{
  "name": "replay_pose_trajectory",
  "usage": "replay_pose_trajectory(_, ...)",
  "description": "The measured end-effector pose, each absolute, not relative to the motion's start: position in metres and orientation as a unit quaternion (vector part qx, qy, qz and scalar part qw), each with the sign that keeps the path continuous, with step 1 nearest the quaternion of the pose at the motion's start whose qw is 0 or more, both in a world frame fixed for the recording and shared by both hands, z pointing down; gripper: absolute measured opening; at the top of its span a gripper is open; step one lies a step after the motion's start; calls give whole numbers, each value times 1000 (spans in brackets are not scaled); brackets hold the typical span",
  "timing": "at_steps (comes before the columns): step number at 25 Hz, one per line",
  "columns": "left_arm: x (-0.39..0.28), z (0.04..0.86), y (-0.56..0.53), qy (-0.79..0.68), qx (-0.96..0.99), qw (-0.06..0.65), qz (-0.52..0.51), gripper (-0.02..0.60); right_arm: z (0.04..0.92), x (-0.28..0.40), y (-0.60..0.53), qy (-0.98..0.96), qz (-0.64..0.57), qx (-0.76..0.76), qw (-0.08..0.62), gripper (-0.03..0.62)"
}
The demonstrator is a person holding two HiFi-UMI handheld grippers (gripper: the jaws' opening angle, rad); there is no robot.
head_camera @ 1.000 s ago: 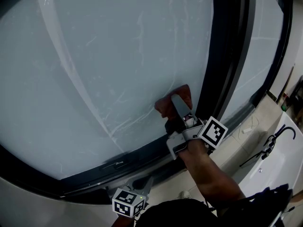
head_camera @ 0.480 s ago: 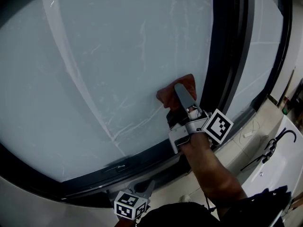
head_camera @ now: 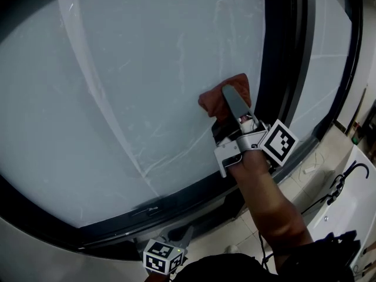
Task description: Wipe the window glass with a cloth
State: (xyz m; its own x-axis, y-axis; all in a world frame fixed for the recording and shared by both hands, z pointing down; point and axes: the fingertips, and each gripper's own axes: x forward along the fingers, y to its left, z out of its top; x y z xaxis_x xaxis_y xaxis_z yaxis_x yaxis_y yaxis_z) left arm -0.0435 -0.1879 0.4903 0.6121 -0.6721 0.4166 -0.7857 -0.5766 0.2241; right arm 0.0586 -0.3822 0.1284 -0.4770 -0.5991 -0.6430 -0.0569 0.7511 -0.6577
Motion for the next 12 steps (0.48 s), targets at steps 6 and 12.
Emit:
replay_pose_trajectory(6, -50, 487, -189, -422, 874, 197, 141, 17, 108, 58, -379, 816, -269, -196, 472, 109)
replay_pose_trajectory(12, -52, 485, -191, -426, 872, 196, 137, 17, 85, 59, -376, 822, -248, -188, 477, 109)
